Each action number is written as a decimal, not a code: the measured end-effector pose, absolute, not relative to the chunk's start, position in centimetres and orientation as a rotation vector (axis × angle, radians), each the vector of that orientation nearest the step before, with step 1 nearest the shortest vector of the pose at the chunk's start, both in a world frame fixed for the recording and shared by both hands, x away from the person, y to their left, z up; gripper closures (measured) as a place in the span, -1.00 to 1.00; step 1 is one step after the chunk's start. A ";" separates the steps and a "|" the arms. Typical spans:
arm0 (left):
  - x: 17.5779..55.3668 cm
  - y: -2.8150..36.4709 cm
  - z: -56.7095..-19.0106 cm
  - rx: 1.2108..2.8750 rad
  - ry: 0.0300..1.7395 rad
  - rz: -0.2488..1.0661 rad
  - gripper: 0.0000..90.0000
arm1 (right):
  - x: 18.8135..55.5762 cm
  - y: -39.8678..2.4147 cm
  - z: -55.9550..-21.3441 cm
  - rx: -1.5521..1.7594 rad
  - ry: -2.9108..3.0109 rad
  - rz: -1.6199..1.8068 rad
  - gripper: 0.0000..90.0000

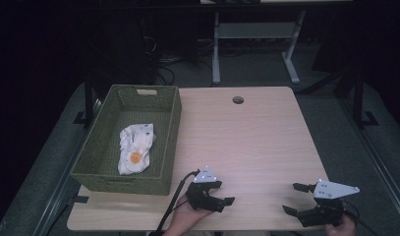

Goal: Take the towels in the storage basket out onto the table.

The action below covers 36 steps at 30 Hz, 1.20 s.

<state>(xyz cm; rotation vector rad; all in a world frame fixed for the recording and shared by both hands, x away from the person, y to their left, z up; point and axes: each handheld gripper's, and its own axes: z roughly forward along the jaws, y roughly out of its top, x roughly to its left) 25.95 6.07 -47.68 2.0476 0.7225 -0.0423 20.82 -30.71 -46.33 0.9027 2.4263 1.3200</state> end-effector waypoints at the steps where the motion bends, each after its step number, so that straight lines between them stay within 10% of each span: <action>1: 26.0 6.1 -47.7 2.050 0.722 -0.039 -0.44 | 20.8 -30.7 -46.3 0.900 2.427 1.321 -0.69; 36: 31.6 3.6 -39.3 2.323 0.446 0.093 -0.44 | 20.6 -30.7 -46.0 0.913 2.408 1.310 -0.69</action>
